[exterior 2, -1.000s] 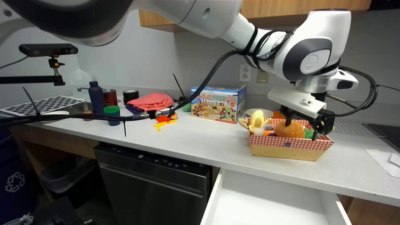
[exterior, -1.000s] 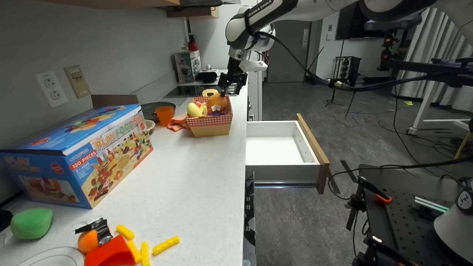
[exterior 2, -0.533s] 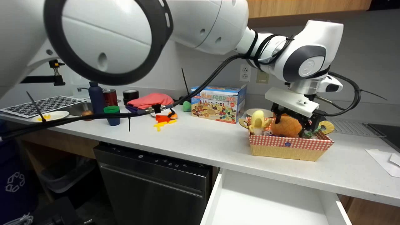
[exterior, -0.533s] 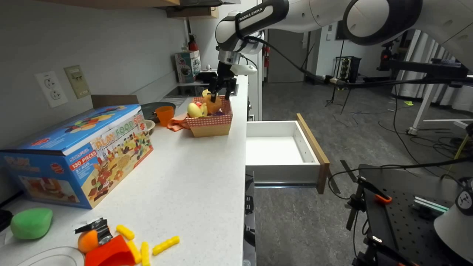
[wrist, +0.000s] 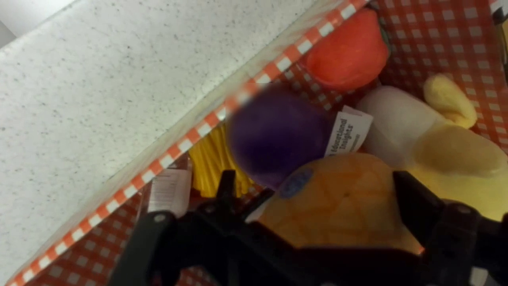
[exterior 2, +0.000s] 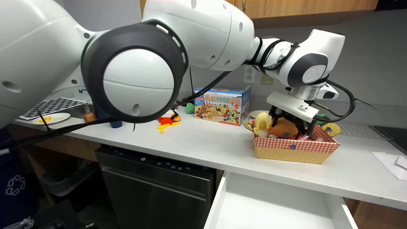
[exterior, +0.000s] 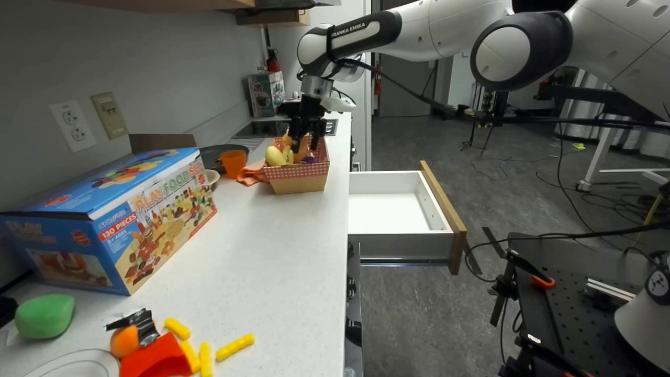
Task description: Open the drawer, then put the purple and pineapple plushies in the drawer and then close the drawer
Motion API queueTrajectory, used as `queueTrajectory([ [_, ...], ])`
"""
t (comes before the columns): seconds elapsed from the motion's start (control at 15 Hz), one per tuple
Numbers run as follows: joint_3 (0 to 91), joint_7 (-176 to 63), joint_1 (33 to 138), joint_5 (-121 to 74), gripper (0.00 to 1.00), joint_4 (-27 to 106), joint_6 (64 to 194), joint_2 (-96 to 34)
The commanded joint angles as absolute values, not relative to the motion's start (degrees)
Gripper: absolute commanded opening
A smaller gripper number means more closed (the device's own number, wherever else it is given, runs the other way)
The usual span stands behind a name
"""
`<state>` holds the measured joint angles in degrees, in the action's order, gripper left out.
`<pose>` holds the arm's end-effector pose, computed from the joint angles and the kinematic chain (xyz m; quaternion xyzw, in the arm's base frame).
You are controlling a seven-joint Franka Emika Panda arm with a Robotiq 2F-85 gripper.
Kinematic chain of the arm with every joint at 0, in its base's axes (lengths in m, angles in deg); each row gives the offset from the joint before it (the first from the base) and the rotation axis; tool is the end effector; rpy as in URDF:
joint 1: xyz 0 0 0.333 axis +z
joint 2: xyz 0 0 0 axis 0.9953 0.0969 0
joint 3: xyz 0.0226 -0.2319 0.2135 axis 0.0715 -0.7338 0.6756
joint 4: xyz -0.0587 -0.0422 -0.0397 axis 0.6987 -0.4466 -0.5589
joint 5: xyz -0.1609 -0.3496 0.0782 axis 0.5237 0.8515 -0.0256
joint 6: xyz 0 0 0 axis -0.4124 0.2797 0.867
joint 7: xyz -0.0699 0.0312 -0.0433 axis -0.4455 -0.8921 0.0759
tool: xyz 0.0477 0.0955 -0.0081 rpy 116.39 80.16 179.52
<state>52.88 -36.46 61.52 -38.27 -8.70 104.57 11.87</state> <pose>0.7585 -0.2761 0.3212 -0.9865 0.0839 -0.0964 0.1028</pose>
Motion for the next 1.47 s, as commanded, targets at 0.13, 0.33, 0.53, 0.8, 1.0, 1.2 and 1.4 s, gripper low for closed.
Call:
queueTrajectory([
  [0.13,54.97,-30.77,59.95,-39.18,0.62,-17.38,101.18,17.39],
  [0.33,55.33,-29.43,59.46,-39.22,0.37,-18.28,101.01,18.02],
  [0.53,55.68,-28.81,59.07,-39.15,0.16,-18.68,101.08,18.11],
  [0.8,55.81,-28.67,58.74,-39.05,0.00,-18.61,101.53,18.12],
  [1.0,55.67,-28.99,58.57,-38.97,0.00,-18.47,101.61,18.08],
  [1.2,55.32,-30.13,58.84,-38.70,0.26,-18.03,101.12,17.56],
  [1.4,55.73,-30.53,58.65,-39.21,0.41,-17.63,100.54,17.52],
])
